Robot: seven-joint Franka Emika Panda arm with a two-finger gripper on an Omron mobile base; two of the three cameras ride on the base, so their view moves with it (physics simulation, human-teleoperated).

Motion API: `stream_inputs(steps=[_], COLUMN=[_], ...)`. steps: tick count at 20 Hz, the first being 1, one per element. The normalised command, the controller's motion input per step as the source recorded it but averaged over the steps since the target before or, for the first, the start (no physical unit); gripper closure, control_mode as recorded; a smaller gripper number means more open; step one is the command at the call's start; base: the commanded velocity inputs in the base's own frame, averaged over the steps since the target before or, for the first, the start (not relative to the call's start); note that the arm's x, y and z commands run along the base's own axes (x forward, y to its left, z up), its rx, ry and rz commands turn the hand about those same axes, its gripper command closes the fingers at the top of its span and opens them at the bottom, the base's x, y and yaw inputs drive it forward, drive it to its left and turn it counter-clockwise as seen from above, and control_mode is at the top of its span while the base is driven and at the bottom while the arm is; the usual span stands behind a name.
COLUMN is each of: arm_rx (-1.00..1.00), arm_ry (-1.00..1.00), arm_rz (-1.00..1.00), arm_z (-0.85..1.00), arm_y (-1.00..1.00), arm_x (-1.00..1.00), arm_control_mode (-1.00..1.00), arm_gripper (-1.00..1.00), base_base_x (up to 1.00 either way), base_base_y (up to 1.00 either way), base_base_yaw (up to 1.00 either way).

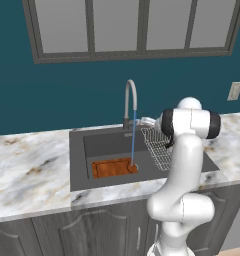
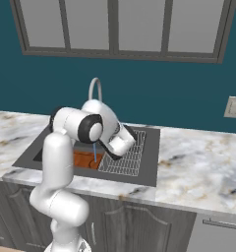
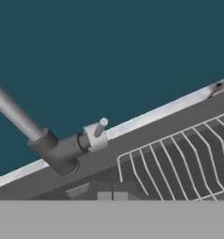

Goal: Turn on the sink faucet with hot water and rinse the cutting board for ten seconds, then turn off the faucet. Push the cutting board to reach the water if necessary.

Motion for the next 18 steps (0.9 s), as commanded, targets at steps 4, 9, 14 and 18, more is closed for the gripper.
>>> stream_inputs(steps=[4, 9, 14, 18], arm_rx=[0.00, 0.00, 0.00, 0.00], arm_ry=[0.00, 0.00, 0.00, 0.00], arm_rz=[0.14, 0.13, 0.07, 0.00], arm_z=[0.00, 0.00, 0.00, 0.01], arm_y=[-0.09, -0.06, 0.00, 0.04], arm_x=[0.00, 0.00, 0.00, 0.00], arm_control_mode=[-1.00, -1.00, -1.00, -1.00], arm_gripper=[1.00, 1.00, 1.00, 1.00], base_base_x=[0.00, 0.00, 0.00, 0.00], base_base_y=[0.00, 0.00, 0.00, 0.00], base_base_yaw=[0.00, 0.00, 0.00, 0.00])
